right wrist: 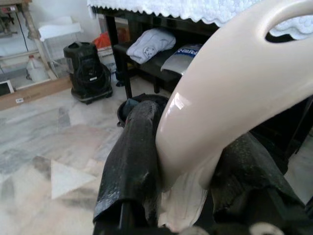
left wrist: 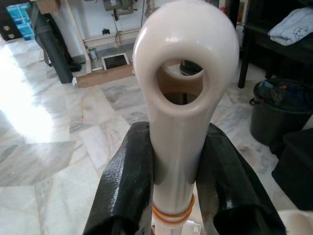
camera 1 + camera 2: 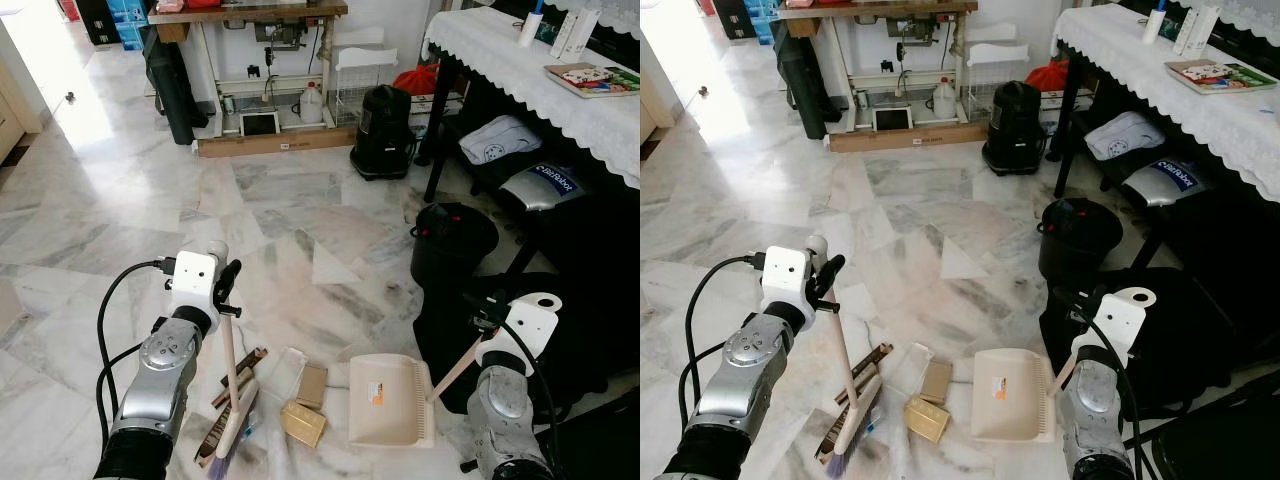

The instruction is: Sweep floor

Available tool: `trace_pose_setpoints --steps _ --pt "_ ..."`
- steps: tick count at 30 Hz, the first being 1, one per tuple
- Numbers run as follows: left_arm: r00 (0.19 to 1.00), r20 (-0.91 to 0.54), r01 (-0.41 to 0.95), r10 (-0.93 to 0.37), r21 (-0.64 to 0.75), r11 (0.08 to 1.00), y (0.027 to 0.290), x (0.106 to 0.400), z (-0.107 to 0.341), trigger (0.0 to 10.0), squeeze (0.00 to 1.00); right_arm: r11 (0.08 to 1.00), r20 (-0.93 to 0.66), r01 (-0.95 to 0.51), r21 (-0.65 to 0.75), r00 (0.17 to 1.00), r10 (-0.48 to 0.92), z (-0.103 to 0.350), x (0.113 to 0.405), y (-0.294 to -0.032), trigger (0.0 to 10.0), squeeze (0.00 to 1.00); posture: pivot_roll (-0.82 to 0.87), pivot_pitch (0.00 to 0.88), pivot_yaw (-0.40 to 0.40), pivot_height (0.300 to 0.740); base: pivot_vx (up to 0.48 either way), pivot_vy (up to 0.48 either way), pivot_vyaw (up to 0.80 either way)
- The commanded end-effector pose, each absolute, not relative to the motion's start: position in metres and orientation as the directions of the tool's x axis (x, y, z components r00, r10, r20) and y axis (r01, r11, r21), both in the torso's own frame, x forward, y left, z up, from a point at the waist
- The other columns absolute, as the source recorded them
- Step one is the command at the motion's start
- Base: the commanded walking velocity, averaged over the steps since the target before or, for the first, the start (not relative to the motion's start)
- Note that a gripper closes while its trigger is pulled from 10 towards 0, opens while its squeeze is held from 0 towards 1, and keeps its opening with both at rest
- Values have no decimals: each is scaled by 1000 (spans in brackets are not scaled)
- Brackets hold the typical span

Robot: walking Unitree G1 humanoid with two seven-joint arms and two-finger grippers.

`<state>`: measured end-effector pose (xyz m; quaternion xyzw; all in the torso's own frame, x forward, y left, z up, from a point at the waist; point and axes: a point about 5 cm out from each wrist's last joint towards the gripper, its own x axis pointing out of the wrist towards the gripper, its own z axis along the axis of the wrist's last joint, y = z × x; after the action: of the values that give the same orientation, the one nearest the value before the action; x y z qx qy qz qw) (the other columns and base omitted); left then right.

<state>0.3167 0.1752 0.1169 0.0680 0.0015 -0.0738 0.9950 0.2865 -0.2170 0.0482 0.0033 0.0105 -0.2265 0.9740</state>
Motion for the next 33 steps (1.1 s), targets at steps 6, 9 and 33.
trace_pose_setpoints --steps 6,9,33 --pt "989 13 146 -149 152 978 175 322 128 10000 0 906 -66 424 -12 903 -424 38 283 -211 10000 0 -15 0 10 740 0 0 0" --pt "989 14 145 -149 155 977 176 323 128 10000 0 906 -90 423 -20 902 -423 33 281 -210 10000 0 -14 0 13 740 0 0 0" --pt "984 -40 176 -172 180 968 173 327 125 10000 0 932 -225 362 -18 907 -356 9 273 -197 10000 0 -4 0 17 740 0 0 0"
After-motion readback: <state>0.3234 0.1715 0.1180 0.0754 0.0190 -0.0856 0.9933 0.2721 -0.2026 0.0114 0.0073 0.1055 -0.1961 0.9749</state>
